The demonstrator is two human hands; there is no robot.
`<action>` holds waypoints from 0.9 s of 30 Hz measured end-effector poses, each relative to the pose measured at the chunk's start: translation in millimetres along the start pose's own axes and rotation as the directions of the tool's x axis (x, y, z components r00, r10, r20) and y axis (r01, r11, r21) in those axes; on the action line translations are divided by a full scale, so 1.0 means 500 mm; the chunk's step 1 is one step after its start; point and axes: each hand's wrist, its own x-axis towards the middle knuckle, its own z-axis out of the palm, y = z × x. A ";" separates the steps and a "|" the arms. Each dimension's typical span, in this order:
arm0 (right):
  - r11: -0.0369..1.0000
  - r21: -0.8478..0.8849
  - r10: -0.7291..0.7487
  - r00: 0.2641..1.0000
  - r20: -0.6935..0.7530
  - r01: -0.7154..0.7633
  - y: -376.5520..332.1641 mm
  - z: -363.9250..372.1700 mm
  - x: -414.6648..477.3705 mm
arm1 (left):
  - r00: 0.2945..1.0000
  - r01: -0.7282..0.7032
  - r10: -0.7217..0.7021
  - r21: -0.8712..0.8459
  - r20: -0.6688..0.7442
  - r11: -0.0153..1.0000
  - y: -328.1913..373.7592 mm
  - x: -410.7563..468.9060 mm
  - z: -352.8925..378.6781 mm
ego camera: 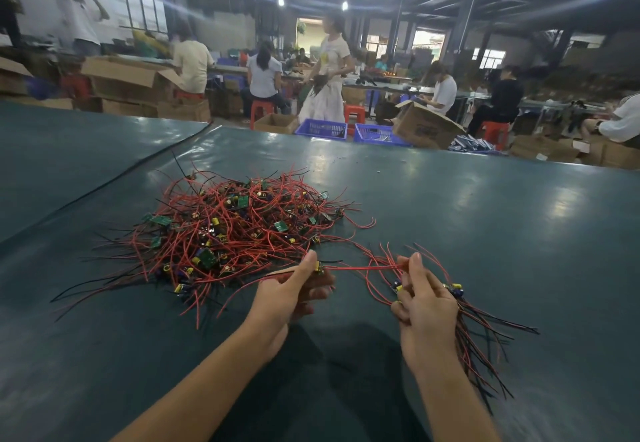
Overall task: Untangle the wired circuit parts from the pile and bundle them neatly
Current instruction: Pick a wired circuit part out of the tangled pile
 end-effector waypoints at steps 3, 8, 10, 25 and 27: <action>0.998 0.060 0.005 0.997 0.079 -0.010 -0.010 0.004 -0.011 | 0.998 0.055 -0.058 -0.182 -0.009 0.982 0.004 0.003 -0.004; 0.993 0.053 0.092 0.982 0.168 -0.102 -0.007 0.007 -0.018 | 0.992 0.023 0.001 -0.185 0.128 0.982 0.013 0.002 -0.004; 0.984 -0.139 0.139 0.969 0.205 -0.112 0.007 0.016 -0.028 | 0.967 0.028 0.004 -0.122 0.254 0.992 0.015 -0.004 -0.002; 0.924 -0.329 0.306 0.893 0.329 -0.195 0.033 0.052 -0.070 | 0.911 0.199 -0.239 0.147 0.337 0.969 -0.006 -0.006 -0.002; 0.910 -0.375 0.316 0.880 0.354 -0.176 0.033 0.053 -0.073 | 0.926 0.203 -0.242 0.157 0.291 0.966 -0.005 -0.005 -0.002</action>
